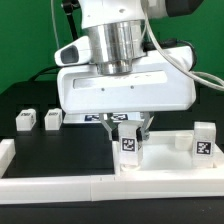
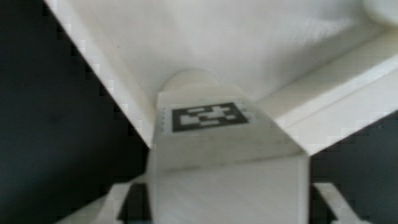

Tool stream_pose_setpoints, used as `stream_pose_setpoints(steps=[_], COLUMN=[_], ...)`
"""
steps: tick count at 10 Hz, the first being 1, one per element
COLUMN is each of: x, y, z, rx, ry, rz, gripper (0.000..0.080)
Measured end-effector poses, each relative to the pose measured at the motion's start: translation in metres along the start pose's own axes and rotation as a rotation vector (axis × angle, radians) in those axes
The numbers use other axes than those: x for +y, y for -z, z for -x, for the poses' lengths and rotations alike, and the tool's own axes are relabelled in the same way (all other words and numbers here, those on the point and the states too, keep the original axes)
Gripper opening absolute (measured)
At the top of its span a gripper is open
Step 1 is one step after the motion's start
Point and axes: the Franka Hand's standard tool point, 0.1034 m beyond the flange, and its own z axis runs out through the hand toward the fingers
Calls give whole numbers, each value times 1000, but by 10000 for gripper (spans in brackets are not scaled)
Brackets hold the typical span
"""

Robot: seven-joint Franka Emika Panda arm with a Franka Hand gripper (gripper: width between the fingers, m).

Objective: Assemble square table

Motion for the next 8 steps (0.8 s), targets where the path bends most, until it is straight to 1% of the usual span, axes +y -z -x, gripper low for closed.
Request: stream_pose_setpoints(steps=[1, 3, 4, 5, 6, 7, 8], x=[1, 3, 6, 9, 10, 9, 7], y=[-1, -1, -1, -2, -2, -2, -2], z=[-2, -1, -1, -1, -1, 0, 2], rx=[5, -3, -16, -31, -45, -49, -48], ry=[-87, -423, -685, -890, -942, -1032, -1042], rz=[0, 9, -8, -46, -59, -57, -52], gripper=[300, 300, 300, 300, 300, 300, 360])
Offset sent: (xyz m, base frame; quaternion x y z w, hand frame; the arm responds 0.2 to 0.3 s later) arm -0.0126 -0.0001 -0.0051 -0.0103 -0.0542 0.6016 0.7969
